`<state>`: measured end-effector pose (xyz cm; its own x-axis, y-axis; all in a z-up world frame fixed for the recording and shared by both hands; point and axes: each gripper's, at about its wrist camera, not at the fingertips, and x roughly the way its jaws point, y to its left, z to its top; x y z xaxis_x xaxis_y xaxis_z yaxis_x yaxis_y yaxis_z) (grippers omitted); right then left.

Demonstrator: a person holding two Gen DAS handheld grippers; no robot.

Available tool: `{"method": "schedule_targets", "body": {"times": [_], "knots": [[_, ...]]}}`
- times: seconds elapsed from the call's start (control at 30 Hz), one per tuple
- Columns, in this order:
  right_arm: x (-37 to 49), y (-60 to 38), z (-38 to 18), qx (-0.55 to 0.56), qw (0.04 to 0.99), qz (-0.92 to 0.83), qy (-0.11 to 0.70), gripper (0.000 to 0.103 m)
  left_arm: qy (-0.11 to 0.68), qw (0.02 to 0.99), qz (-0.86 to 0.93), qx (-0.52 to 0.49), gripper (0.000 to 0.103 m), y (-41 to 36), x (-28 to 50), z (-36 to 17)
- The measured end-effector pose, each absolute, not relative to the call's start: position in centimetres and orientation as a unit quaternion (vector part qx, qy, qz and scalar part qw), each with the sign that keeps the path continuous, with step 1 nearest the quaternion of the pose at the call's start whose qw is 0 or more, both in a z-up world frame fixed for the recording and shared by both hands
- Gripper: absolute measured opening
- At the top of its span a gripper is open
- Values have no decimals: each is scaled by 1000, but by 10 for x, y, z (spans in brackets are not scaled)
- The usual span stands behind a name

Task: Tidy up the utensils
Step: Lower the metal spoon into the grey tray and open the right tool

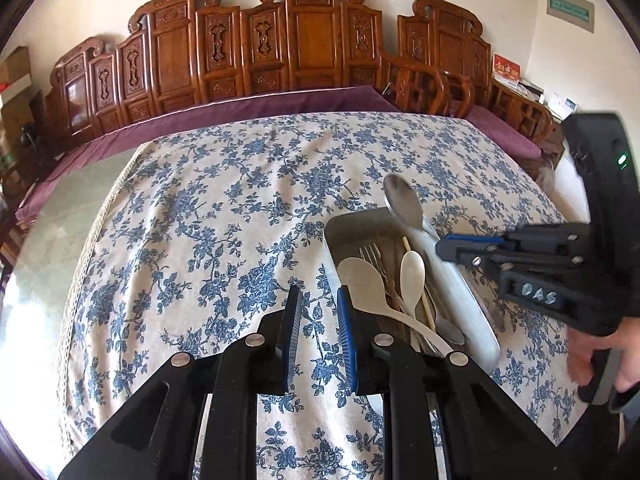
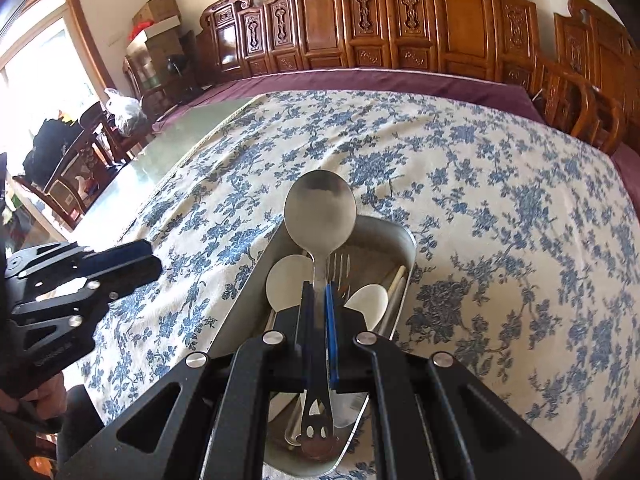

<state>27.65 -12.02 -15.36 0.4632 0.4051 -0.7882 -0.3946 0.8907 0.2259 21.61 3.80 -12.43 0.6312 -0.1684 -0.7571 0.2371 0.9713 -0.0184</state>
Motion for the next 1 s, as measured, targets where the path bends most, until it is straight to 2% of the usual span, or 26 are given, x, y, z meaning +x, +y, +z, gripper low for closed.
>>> {"method": "schedule_targets", "body": {"times": [0.37,0.6,0.8,0.87,1.0], "knots": [[280,-95,-195,-24,841,212,497,8,414,904,-101,36,19,45,206,-122],[284,-98,-204,-6,837,209,506,8,415,904,-96,31,21,51,200,-121],[270,-107,-180,5,848,223,481,9,414,906,-89,25,28,54,188,-117],[257,-113,-167,2,856,223,467,9,411,907,-88,23,35,54,183,-115],[229,-132,-145,18,867,218,448,21,406,909,-90,20,45,48,171,-109]]}}
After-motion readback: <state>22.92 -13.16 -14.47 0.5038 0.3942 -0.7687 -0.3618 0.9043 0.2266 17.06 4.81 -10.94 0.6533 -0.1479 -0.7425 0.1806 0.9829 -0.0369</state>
